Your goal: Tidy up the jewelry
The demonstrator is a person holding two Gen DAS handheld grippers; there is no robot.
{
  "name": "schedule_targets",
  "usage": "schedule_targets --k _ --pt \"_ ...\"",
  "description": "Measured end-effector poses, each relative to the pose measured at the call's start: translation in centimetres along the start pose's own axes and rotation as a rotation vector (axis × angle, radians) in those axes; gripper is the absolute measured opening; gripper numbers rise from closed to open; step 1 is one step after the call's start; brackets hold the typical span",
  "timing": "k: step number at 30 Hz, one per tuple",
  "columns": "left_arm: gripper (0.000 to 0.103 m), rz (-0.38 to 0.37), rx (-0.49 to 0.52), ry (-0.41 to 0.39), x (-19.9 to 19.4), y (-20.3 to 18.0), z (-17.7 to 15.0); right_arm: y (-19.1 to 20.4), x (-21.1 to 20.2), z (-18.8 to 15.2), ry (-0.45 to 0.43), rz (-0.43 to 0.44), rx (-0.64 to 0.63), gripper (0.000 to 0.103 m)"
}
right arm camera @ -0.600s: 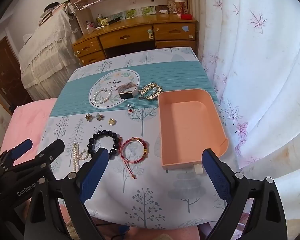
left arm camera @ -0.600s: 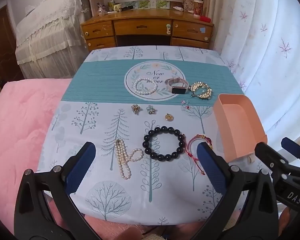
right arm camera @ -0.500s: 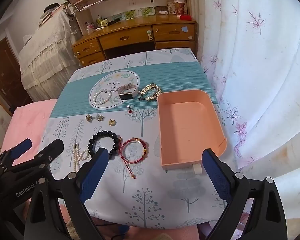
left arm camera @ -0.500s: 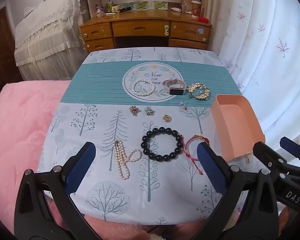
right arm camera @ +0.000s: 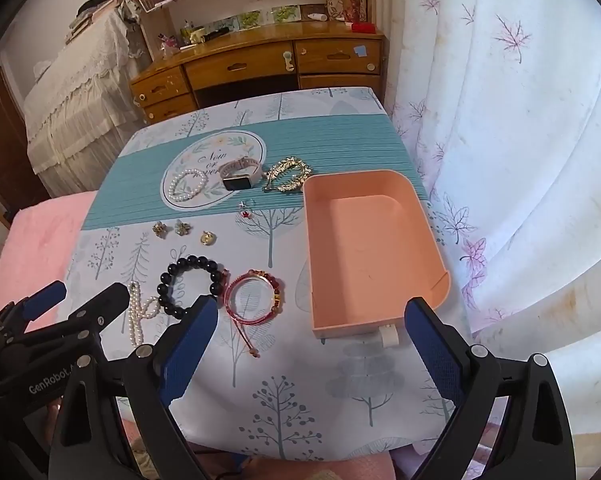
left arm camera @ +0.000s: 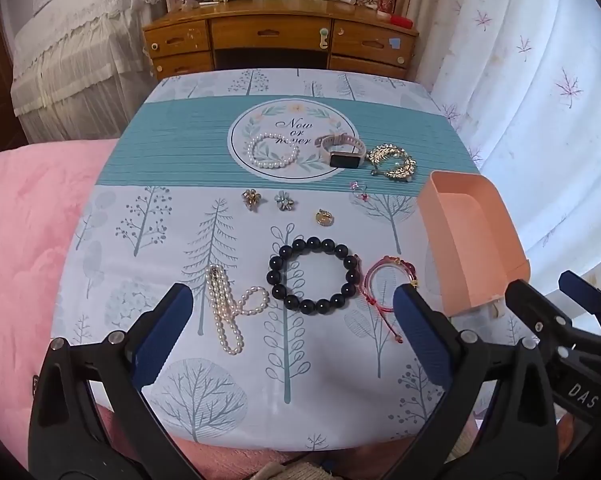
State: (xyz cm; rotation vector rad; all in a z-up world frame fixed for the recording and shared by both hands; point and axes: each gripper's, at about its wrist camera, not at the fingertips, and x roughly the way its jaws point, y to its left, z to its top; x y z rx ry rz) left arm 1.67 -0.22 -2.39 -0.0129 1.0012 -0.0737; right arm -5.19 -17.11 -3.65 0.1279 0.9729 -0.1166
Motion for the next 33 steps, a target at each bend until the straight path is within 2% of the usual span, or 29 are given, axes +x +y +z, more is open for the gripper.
schedule_targets --k 13,27,32,33 --pt "0.100 -0.003 0.001 -0.005 0.1 0.3 0.4 0.5 -0.5 0.1 -0.035 -0.048 -0.029 0.096" --pt "0.100 0.022 0.006 -0.001 0.1 1.4 -0.4 1.9 -0.9 -0.5 -0.049 -0.019 -0.052 0.095" --pt "0.100 0.027 0.004 0.003 0.1 1.9 -0.5 2.2 -0.6 -0.5 -0.040 -0.007 -0.053 0.093" --pt "0.100 0.028 0.002 0.002 0.0 2.0 -0.6 2.2 -0.5 -0.6 -0.037 -0.003 -0.051 0.088"
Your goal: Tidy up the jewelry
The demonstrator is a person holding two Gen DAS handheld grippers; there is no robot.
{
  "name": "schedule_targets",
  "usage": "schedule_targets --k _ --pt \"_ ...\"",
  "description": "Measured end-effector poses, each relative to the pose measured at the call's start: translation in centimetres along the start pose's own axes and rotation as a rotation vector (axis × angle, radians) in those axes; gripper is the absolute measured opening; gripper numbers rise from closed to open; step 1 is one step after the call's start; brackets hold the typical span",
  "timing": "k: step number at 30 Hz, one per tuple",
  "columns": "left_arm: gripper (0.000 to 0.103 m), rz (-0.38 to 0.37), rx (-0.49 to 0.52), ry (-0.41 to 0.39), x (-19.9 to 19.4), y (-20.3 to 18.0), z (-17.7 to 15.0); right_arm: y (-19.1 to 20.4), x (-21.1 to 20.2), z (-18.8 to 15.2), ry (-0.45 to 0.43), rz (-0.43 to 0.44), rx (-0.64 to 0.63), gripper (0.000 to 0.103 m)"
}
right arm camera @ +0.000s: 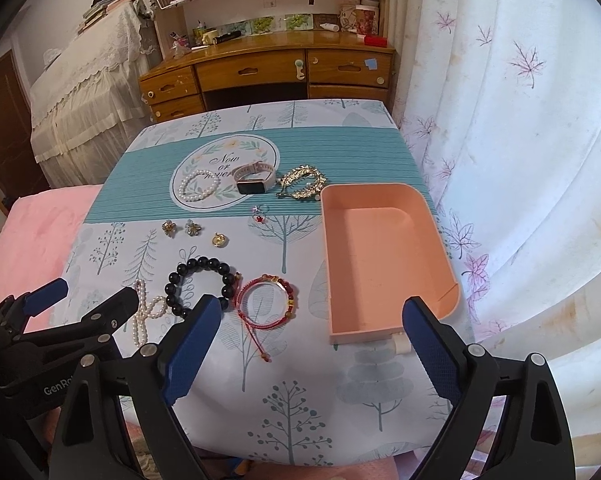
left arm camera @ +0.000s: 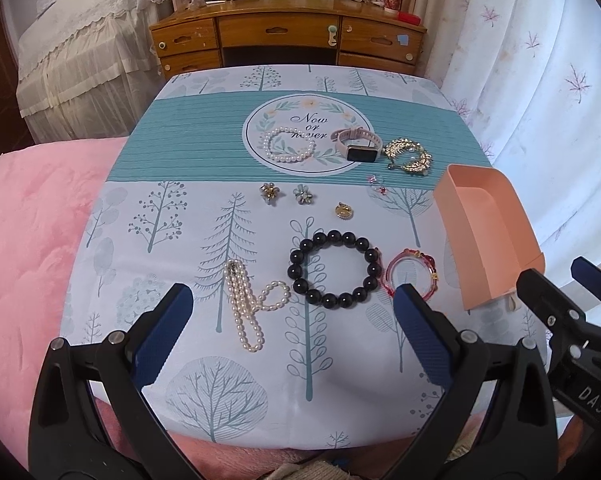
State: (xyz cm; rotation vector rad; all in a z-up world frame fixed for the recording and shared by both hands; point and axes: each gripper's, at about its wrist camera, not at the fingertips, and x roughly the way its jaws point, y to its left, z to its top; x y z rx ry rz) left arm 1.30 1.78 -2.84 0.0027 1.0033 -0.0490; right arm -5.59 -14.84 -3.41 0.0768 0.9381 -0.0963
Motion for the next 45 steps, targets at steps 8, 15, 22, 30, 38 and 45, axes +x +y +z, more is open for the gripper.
schedule_targets --k 8,15,22,30,38,45 --pt "0.100 0.011 -0.011 -0.016 0.0 1.4 0.6 0.3 1.1 0.1 0.033 0.027 -0.011 0.071" --pt "0.090 0.023 -0.052 -0.025 -0.3 3.8 2.2 0.9 1.5 0.6 0.036 0.040 -0.045 0.061" --pt "0.089 0.037 -0.090 -0.048 -2.1 7.3 5.3 1.5 0.6 3.3 0.018 0.069 -0.115 0.058" --pt "0.088 0.025 -0.034 -0.027 -2.3 7.2 7.5 2.3 1.2 7.3 0.086 0.184 -0.137 0.053" --pt "0.078 -0.016 0.041 0.076 2.1 4.2 7.6 2.3 6.4 6.8 0.268 0.306 -0.057 0.043" --pt "0.073 -0.031 0.083 0.217 7.2 2.2 6.5 1.8 12.1 5.7 0.392 0.335 -0.035 0.040"
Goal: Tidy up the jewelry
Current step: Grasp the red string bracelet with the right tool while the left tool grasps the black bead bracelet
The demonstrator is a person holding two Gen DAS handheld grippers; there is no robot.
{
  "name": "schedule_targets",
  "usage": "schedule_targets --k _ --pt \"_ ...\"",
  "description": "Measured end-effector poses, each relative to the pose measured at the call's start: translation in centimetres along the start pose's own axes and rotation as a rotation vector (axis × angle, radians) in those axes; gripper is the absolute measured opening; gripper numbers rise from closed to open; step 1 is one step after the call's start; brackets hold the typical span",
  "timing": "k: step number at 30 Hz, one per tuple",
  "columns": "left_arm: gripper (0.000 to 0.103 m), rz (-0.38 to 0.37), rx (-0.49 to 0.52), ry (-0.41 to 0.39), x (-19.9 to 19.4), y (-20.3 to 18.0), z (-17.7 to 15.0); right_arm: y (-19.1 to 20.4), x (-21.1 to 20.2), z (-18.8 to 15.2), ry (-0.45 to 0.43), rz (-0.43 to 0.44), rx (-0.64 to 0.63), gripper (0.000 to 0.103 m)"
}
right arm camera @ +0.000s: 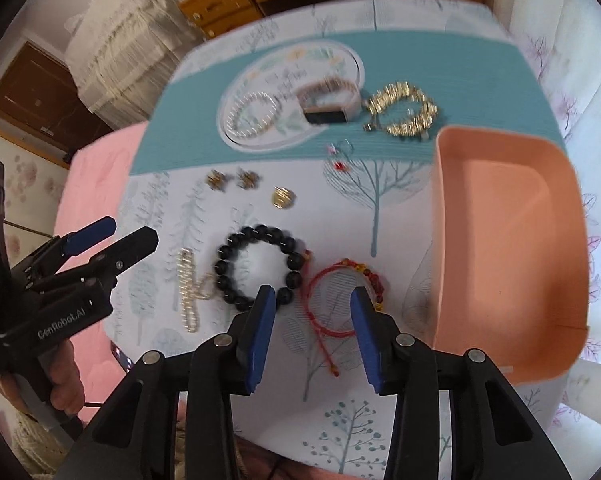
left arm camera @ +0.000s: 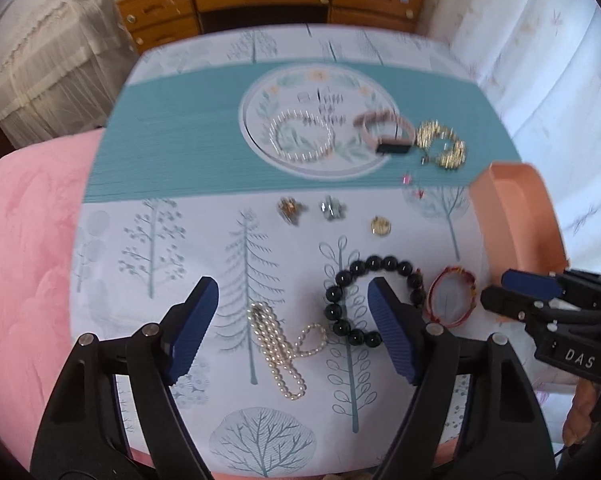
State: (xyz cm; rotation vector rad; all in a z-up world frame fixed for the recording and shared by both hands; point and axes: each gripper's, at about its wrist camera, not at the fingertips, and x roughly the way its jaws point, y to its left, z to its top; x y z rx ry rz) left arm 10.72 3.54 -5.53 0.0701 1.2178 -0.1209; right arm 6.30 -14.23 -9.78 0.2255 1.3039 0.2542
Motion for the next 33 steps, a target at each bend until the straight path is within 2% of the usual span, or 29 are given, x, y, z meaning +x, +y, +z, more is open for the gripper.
schedule_targets --k 4,11,16,23,29,33 --pt "0.065 -0.015 0.014 0.076 3.4 -0.4 -0.2 -0.7 2.5 0.7 0.061 -0.037 -0.002 0.039" --pt "0.065 -0.001 0.056 0.126 6.0 -1.1 -0.3 -0.8 5.1 0.9 0.091 -0.105 -0.028 0.039" --pt "0.065 0.006 0.066 0.151 7.0 -1.1 0.0 -0.6 6.1 0.9 0.081 -0.184 -0.051 0.039" --pt "0.065 0.007 0.081 0.174 8.1 -1.5 0.3 -0.9 7.1 1.0 0.091 -0.185 -0.048 0.039" --pt "0.065 0.012 0.114 0.196 8.8 -2.5 0.2 -0.3 7.6 1.3 0.095 -0.219 -0.079 0.039" --pt "0.065 0.017 0.138 0.223 9.3 -3.0 0.2 0.3 8.3 1.6 0.139 -0.235 -0.127 0.039"
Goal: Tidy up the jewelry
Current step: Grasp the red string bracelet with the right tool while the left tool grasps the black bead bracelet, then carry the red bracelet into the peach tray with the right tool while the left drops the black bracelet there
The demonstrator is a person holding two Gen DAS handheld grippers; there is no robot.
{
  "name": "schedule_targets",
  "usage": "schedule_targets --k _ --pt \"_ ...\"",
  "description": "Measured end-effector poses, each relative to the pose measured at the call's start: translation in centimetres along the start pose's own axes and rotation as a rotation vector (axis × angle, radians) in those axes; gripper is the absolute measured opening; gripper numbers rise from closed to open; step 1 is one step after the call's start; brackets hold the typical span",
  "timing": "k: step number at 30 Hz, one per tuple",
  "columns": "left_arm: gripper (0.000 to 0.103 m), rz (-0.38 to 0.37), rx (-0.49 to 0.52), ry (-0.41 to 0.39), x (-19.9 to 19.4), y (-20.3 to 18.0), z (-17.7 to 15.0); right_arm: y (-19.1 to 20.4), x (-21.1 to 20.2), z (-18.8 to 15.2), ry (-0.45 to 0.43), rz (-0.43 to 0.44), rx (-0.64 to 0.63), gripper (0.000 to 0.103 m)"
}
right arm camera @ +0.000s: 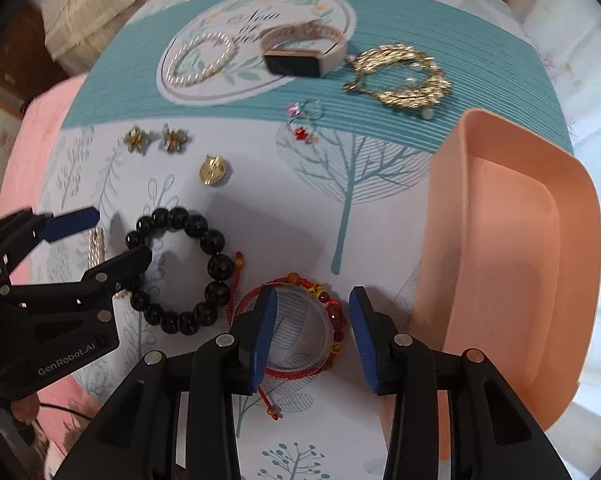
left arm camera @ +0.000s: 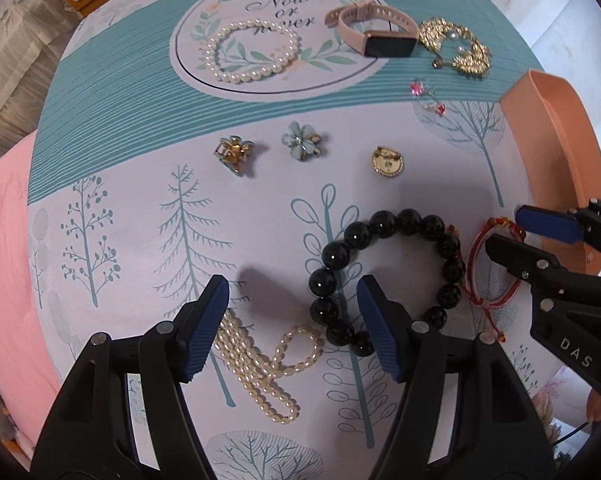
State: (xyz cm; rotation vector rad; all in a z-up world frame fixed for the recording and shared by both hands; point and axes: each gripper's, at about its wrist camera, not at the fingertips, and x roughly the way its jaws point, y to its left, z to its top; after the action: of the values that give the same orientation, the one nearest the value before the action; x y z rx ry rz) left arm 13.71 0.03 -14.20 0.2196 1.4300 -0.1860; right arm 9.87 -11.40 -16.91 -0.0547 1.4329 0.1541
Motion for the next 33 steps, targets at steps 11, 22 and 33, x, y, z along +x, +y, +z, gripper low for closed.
schedule_targets --k 11,22,33 --pt "0.065 -0.018 0.030 0.053 0.7 -1.8 0.5 1.0 0.6 1.7 0.114 -0.024 -0.108 0.035" --pt "0.047 -0.059 0.032 0.044 1.1 -0.6 1.7 1.6 0.6 2.4 0.143 -0.087 -0.174 0.014" --pt "0.012 -0.099 -0.008 -0.026 -0.4 -0.1 0.2 -0.3 -4.8 -0.4 -0.009 0.035 -0.018 0.011"
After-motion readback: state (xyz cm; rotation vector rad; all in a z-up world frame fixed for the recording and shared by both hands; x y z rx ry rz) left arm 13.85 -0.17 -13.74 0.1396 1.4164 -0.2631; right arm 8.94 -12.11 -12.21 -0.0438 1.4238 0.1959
